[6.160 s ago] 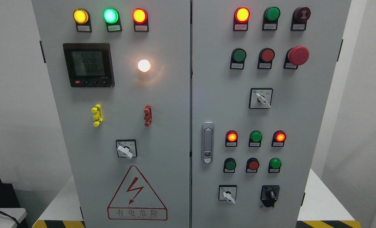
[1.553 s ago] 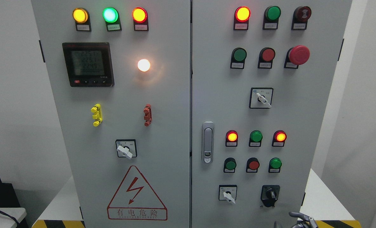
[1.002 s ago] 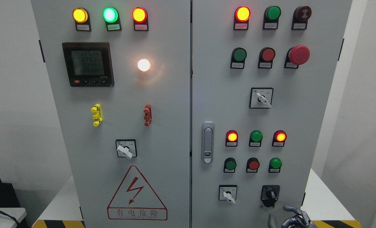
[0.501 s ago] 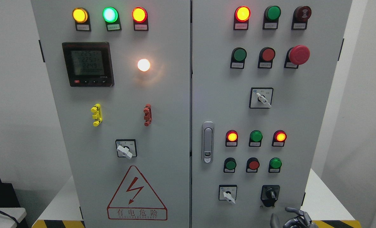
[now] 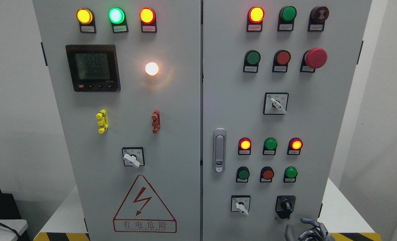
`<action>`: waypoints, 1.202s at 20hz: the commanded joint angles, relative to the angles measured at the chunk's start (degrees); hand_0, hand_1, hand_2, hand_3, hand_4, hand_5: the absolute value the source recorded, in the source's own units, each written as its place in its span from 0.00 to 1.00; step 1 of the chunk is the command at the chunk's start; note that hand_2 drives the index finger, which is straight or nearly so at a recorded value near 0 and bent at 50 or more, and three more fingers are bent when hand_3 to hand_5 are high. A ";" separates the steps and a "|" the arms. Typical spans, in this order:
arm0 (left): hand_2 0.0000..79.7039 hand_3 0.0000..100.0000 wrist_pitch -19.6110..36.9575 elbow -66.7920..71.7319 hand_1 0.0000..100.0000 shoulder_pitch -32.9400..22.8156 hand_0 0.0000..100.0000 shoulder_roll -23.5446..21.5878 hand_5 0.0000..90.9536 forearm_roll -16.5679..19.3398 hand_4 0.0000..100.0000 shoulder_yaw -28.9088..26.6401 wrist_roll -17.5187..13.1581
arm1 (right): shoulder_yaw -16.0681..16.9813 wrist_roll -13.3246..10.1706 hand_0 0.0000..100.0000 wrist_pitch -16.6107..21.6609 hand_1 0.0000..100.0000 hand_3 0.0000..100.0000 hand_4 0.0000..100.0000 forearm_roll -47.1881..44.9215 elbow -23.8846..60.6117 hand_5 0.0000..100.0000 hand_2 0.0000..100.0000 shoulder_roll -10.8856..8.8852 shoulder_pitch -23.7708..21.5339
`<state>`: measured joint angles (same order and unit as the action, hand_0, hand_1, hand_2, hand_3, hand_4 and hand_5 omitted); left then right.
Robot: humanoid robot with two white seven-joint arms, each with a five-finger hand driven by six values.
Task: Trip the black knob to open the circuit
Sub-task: 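Raise the right hand up toward the black rotary knob, then close the right hand fingers around the black rotary knob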
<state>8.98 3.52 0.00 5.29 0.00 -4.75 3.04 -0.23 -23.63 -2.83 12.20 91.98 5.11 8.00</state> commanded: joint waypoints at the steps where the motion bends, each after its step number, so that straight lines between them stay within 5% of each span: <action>1: 0.00 0.00 -0.02 0.00 0.39 0.44 0.12 -0.02 0.00 1.85 0.00 0.00 0.03 | -1.27 -0.02 0.25 0.01 0.79 0.83 0.90 -0.07 -1.45 0.96 0.41 0.07 1.13; 24: 0.00 0.00 -0.02 0.00 0.39 0.44 0.12 -0.02 0.00 1.93 0.00 0.00 0.03 | -2.32 -0.02 0.27 -0.07 0.78 0.83 0.90 0.10 -1.54 0.95 0.42 1.04 2.98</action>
<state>8.98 3.51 0.00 5.29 0.00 -4.75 3.04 -1.54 -23.64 -2.83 12.21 90.64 5.74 10.52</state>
